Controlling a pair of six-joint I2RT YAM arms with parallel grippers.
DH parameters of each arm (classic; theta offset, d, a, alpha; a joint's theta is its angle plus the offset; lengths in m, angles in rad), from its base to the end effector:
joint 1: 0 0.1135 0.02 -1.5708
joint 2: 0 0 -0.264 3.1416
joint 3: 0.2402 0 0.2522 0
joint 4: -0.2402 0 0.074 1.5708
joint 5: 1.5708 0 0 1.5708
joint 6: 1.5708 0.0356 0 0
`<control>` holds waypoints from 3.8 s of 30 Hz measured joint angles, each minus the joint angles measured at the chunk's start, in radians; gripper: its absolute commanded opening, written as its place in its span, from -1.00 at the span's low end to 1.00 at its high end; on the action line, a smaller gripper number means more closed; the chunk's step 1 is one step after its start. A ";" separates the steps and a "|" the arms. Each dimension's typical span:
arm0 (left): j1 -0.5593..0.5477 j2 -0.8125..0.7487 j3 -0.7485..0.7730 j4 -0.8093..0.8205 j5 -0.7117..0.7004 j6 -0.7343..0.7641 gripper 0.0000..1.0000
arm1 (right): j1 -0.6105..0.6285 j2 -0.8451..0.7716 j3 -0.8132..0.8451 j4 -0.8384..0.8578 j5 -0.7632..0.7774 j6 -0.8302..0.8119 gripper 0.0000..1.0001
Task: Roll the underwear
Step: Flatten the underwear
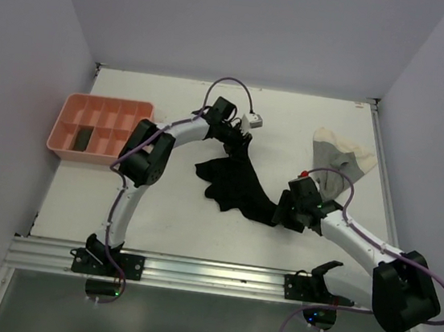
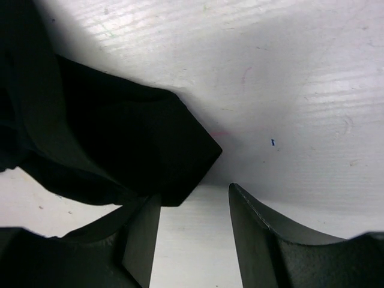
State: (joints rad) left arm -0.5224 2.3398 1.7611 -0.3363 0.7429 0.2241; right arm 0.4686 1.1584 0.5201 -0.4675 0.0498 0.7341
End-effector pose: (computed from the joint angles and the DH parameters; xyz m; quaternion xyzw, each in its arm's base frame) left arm 0.4235 -0.2716 0.1400 0.4305 0.7788 -0.3844 0.2457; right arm 0.1755 0.0868 0.1597 0.1345 0.9635 0.1103 0.2036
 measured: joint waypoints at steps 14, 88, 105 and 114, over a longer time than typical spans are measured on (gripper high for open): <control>0.031 0.023 0.029 -0.023 0.039 -0.042 -1.00 | 0.000 -0.018 -0.066 0.159 -0.055 -0.002 -0.87; 0.187 -1.280 -0.355 -0.259 0.212 0.907 -1.00 | 0.197 0.369 -0.267 1.622 -0.354 -0.294 0.55; 0.187 -1.346 -0.417 -0.009 0.206 0.693 -1.00 | 0.165 0.423 -0.151 1.764 -0.265 0.328 0.61; 0.188 -1.345 -0.418 0.047 0.192 0.647 -1.00 | 0.164 0.497 -0.009 1.768 -0.213 0.485 0.65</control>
State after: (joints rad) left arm -0.3340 0.9947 1.3430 -0.2893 0.9348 0.8707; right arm 0.6327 1.6550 0.5114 1.3006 -0.1631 1.2194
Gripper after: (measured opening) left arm 0.018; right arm 0.822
